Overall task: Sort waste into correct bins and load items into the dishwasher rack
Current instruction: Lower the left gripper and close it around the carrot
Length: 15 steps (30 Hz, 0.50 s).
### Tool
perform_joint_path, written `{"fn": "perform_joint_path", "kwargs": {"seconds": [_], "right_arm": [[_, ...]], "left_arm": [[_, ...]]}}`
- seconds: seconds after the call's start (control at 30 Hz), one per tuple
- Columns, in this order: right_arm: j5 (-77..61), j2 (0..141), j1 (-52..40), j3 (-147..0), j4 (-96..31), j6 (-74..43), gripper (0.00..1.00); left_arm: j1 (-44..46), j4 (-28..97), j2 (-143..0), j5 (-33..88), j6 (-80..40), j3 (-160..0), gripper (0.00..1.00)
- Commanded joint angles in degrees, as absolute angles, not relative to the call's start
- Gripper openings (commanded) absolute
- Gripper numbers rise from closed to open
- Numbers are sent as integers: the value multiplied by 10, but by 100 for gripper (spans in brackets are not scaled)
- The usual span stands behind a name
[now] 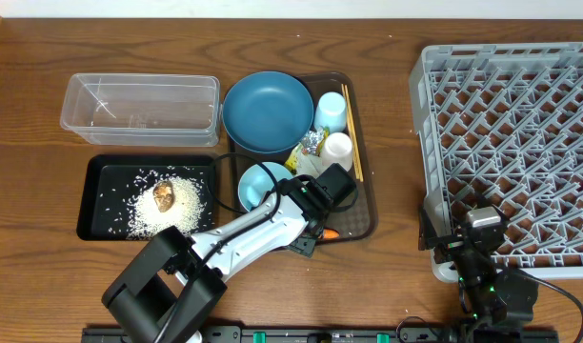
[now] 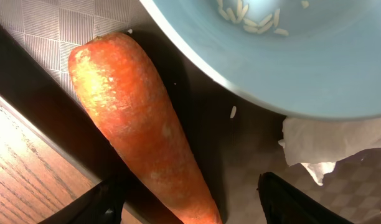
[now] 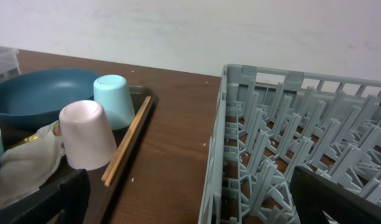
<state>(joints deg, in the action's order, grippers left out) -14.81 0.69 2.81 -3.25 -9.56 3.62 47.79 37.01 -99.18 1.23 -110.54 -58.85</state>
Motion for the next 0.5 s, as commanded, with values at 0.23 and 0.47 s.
{"fn": "perform_joint_path", "kwargs": {"seconds": [0.23, 0.47], "right_arm": [[-150, 5, 30, -30, -96, 44, 99], [-150, 5, 30, -30, -96, 44, 99]], "left_arm": [[481, 369, -1024, -11, -1102, -590, 69], [481, 362, -1040, -7, -1102, -590, 64]]}}
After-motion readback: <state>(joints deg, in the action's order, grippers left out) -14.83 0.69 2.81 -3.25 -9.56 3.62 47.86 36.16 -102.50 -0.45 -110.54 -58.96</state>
